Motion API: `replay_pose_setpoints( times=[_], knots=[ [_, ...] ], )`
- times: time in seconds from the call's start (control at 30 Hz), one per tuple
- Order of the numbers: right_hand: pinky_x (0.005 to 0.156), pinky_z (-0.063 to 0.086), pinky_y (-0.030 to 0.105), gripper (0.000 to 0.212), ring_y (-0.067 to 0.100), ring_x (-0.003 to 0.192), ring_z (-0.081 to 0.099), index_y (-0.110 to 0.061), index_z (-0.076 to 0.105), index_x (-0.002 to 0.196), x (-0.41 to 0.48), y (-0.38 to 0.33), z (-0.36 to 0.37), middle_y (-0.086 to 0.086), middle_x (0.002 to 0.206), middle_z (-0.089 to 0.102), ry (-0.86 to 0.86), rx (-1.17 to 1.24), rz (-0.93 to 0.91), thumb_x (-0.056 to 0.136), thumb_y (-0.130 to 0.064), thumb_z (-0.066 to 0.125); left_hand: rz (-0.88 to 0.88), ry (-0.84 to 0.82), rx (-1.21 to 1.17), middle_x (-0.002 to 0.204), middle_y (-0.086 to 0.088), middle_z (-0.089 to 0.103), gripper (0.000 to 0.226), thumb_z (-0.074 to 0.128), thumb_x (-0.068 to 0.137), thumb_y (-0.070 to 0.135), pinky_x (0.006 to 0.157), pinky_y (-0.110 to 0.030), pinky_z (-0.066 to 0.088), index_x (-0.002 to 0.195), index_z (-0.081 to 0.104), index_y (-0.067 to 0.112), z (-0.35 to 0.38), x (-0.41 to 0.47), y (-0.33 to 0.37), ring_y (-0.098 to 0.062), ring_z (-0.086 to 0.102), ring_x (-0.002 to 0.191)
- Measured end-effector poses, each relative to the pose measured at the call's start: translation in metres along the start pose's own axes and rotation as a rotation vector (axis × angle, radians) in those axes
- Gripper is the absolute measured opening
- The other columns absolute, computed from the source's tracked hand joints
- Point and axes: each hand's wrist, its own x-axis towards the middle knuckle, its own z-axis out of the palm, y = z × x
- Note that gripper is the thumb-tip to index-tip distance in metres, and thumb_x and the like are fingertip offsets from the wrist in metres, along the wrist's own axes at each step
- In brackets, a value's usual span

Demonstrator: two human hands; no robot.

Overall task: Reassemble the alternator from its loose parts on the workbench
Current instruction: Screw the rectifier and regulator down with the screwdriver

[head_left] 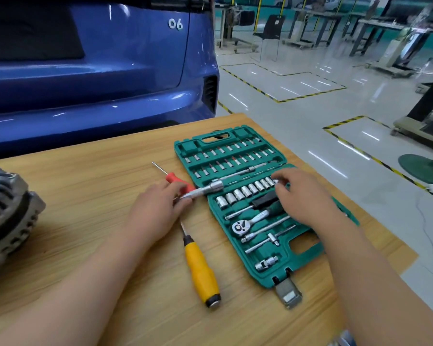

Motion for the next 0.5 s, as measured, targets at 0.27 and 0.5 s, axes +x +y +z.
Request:
replay_pose_setpoints(
  times=[0.27,0.5],
  knots=[
    [0.101,0.041,0.042,0.038,0.023,0.121,0.044,-0.024,0.047,0.136,-0.04,-0.089,0.047,0.002,0.133,0.048,-0.152,-0.163,-0.23,0.099,-0.032,0.044,0.105,0.174,0.104,0.104,0.003,0.065,0.018,0.063,0.09,0.036,0.081,-0.036,0.028,0.105,0.069,0.028,-0.006,-0.041,-0.05,-0.03,0.05,0.104],
    [0.114,0.002,0.059,0.05,0.027,0.131,0.034,-0.023,0.046,0.136,-0.099,-0.137,0.103,0.004,0.138,0.042,-0.2,-0.362,-0.29,0.097,-0.051,0.035,0.066,0.174,0.067,0.135,-0.002,0.055,0.028,0.054,0.097,0.028,0.101,-0.039,0.03,0.121,0.067,0.032,-0.006,-0.053,-0.065,-0.033,0.037,0.122]
  ],
)
